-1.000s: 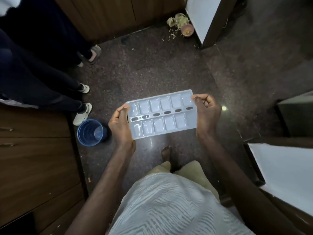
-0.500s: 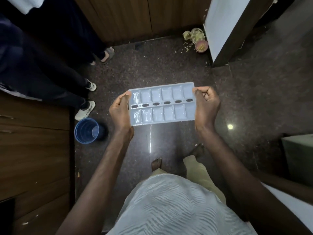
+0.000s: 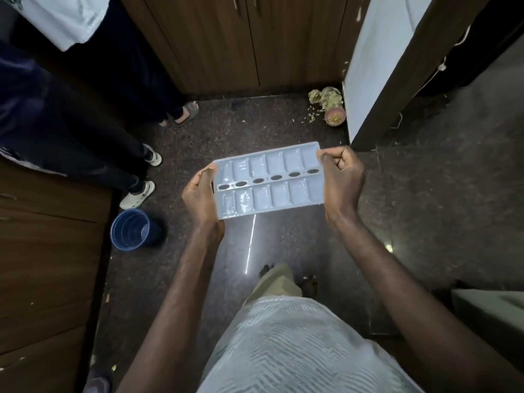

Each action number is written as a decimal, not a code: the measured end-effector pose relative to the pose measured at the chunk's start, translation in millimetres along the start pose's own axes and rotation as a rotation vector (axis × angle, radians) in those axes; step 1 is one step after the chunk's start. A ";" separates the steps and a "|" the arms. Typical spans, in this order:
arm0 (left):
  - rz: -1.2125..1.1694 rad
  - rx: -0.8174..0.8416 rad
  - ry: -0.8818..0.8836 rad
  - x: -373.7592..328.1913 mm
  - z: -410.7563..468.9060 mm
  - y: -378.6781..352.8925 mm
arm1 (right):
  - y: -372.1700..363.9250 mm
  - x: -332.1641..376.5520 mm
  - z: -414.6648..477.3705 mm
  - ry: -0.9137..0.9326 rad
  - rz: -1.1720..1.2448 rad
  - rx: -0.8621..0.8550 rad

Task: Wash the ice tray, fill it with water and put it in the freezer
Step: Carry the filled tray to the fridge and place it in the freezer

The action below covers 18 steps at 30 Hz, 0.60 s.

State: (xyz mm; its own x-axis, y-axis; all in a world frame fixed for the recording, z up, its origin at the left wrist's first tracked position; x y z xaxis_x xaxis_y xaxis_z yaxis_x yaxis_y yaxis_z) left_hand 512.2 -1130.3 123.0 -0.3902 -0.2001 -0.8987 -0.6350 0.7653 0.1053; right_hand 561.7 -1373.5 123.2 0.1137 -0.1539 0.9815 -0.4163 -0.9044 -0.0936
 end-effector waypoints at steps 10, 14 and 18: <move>-0.016 -0.028 0.013 -19.2 10.8 -111.6 | 27.2 22.2 113.4 0.005 0.002 0.064; -0.006 -0.035 0.004 -35.7 24.8 -165.9 | 33.9 37.5 169.1 0.029 -0.028 0.072; 0.001 -0.020 0.005 -51.0 32.8 -205.5 | 40.6 54.6 209.6 0.035 -0.003 0.103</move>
State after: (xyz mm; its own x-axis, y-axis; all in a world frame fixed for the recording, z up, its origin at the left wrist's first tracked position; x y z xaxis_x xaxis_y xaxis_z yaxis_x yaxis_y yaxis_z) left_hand 684.5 -1257.3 133.2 -0.3946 -0.2026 -0.8963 -0.6477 0.7532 0.1149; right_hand 740.0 -1502.0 138.1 0.0826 -0.1390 0.9868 -0.3212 -0.9411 -0.1057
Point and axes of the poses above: each hand's wrist, its own z-axis towards the middle knuckle, its own y-axis out of the back of the hand, x = y × z, the point moved 3 cm from there along z, towards the middle knuckle, and after that the axes turned 10 degrees about z, right-handed, at the moved point
